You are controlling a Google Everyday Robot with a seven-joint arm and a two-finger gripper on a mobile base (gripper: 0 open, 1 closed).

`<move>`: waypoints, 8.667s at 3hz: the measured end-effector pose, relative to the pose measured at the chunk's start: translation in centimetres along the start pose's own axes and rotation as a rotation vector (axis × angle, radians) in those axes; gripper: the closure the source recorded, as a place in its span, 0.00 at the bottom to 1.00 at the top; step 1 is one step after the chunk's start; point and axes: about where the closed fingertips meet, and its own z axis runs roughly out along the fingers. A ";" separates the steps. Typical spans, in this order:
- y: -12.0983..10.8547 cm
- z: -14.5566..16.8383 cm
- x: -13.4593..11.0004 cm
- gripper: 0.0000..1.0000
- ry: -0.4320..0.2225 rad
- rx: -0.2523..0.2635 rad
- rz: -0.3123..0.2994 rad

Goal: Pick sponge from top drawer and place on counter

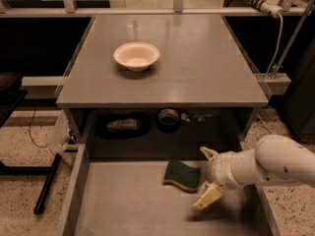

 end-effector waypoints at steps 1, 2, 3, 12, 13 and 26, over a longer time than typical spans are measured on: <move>0.1 1.6 0.1 0.00 -0.011 -0.014 0.011; 0.0 2.8 0.3 0.00 -0.016 -0.025 0.032; 0.0 2.9 0.3 0.19 -0.016 -0.026 0.032; -4.4 -21.0 -14.2 1.00 -0.026 0.121 -0.217; -5.0 -20.7 -14.6 1.00 -0.022 0.125 -0.231; -27.3 -11.8 -17.2 0.36 -0.079 0.123 0.068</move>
Offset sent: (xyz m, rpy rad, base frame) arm 0.0132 0.0188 -0.0358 0.0436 0.0563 -0.0230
